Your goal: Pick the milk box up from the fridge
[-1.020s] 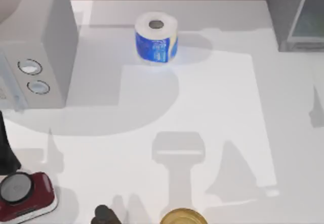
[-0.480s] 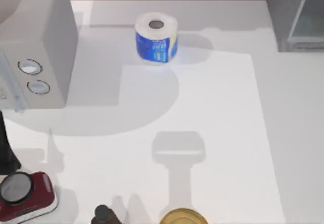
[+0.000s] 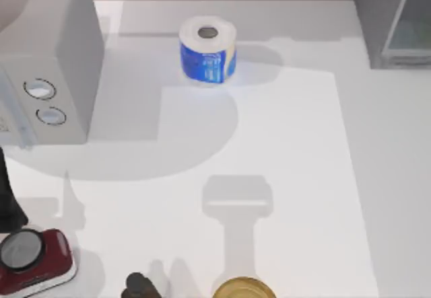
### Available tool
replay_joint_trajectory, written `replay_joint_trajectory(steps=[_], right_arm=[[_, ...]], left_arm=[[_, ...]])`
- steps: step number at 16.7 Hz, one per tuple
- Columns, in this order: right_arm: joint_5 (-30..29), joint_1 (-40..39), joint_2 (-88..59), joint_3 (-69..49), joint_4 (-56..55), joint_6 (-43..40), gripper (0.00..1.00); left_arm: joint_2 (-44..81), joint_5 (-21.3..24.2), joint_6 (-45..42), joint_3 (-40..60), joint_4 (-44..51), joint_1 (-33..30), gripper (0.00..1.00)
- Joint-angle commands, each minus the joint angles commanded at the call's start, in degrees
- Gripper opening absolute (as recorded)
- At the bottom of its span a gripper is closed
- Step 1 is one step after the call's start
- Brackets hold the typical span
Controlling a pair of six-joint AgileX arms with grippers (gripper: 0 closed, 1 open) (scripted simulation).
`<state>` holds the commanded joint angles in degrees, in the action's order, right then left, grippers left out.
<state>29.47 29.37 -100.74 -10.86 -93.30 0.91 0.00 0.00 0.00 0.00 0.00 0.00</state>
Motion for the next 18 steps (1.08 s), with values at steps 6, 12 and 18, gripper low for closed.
replay_joint_trajectory(steps=[6, 12, 18], right_arm=[[-1.5, -4.3, 10.4, -11.3, 5.6, -0.4, 1.00], [-6.6, -10.6, 9.4, -27.5, 29.2, 0.0, 1.00], [-14.5, -16.8, -1.4, -42.5, 53.3, -1.1, 1.00]], left_arm=[[0.0, 0.0, 0.0, 0.0, 0.0, 0.0, 1.00], [0.0, 0.0, 0.0, 0.0, 0.0, 0.0, 1.00], [0.0, 0.0, 0.0, 0.0, 0.0, 0.0, 1.00]])
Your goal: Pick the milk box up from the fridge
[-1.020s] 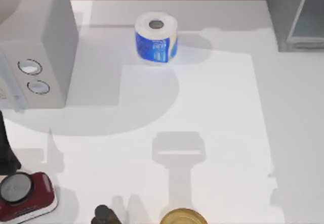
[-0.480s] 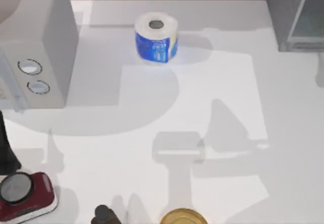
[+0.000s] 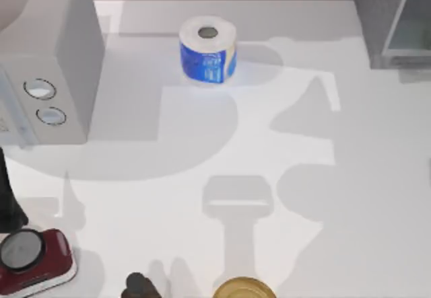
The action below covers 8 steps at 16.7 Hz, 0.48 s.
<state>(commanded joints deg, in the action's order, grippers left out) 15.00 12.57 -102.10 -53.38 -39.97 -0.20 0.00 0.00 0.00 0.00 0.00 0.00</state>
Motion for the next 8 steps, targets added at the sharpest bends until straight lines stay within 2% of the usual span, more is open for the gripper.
replay_joint_trajectory(steps=[4, 8], right_arm=[[-4.6, -1.4, -6.4, -6.9, 7.8, -1.6, 1.00], [-5.8, -1.4, -7.9, -8.0, 8.8, -2.1, 1.00]], left_arm=[[0.0, 0.0, 0.0, 0.0, 0.0, 0.0, 1.00], [0.0, 0.0, 0.0, 0.0, 0.0, 0.0, 1.00]])
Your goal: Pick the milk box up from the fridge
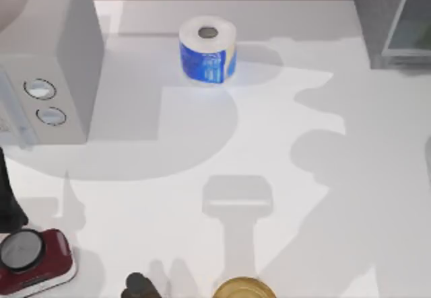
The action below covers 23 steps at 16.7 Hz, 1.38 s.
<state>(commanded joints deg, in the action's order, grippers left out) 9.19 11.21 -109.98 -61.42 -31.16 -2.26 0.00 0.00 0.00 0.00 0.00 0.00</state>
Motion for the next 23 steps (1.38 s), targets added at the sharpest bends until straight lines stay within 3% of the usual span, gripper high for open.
replay_joint_trajectory(steps=[17, 23], right_arm=[[-1.3, -1.2, -12.5, -14.5, 2.0, 0.3, 1.00], [-1.3, -1.2, -12.5, -14.5, 2.0, 0.3, 0.55]], left_arm=[[0.0, 0.0, 0.0, 0.0, 0.0, 0.0, 1.00], [0.0, 0.0, 0.0, 0.0, 0.0, 0.0, 1.00]])
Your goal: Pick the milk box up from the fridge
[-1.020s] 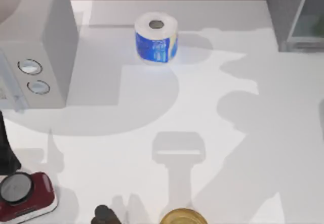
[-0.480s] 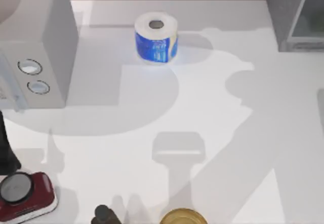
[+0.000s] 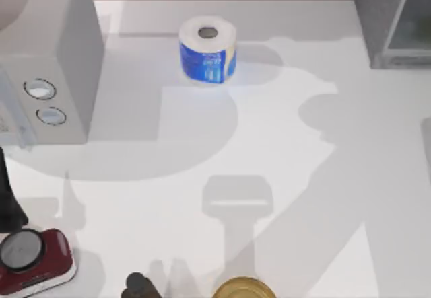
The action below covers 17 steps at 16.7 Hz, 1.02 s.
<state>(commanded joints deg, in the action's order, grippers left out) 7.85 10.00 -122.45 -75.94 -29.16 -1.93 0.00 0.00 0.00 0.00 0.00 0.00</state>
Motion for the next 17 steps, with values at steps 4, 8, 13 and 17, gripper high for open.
replay_joint_trajectory(steps=[4, 8, 13, 17], right_arm=[[0.0, 0.0, 0.0, 0.0, 0.0, 0.0, 0.25], [0.0, 0.0, 0.0, 0.0, 0.0, 0.0, 0.00], [0.0, 0.0, 0.0, 0.0, 0.0, 0.0, 0.00], [0.0, 0.2, 0.2, -0.1, 0.2, 0.1, 0.00]], left_arm=[[0.0, 0.0, 0.0, 0.0, 0.0, 0.0, 1.00], [0.0, 0.0, 0.0, 0.0, 0.0, 0.0, 1.00], [0.0, 0.0, 0.0, 0.0, 0.0, 0.0, 1.00], [0.0, 0.0, 0.0, 0.0, 0.0, 0.0, 1.00]])
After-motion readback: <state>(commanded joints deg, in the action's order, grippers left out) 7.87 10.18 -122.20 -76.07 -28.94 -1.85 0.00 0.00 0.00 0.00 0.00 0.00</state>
